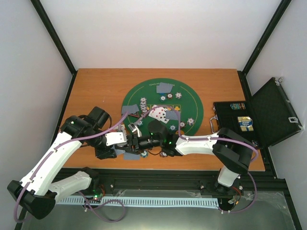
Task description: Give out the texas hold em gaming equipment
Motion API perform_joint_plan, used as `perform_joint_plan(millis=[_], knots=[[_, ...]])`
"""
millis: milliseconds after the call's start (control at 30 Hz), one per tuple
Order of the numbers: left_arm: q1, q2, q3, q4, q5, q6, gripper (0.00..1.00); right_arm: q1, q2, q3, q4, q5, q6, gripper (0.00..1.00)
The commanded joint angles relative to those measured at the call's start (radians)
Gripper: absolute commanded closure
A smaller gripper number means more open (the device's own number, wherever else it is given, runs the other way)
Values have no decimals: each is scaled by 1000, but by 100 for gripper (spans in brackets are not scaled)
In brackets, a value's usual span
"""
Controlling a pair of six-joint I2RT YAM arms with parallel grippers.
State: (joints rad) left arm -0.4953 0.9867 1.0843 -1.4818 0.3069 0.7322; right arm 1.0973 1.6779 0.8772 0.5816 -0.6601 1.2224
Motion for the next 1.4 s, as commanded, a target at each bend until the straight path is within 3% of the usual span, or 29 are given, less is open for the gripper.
perform_joint_plan(millis=[0, 200, 633, 867, 1367], knots=[[-8, -6, 66, 22, 76, -3, 64, -10, 16, -79, 82, 48, 63, 30], [-8, -13, 103, 23, 113, -20, 63, -27, -19, -122, 116, 61, 91, 54], [-8, -27, 88, 0, 85, 5, 62, -55, -112, -121, -125, 89, -21, 54], [-8, -17, 85, -4, 90, 7, 61, -57, -112, -90, -147, 81, -35, 54], [-8, -28, 28, 15, 49, 13, 60, -73, -195, -96, -203, 98, -57, 87]])
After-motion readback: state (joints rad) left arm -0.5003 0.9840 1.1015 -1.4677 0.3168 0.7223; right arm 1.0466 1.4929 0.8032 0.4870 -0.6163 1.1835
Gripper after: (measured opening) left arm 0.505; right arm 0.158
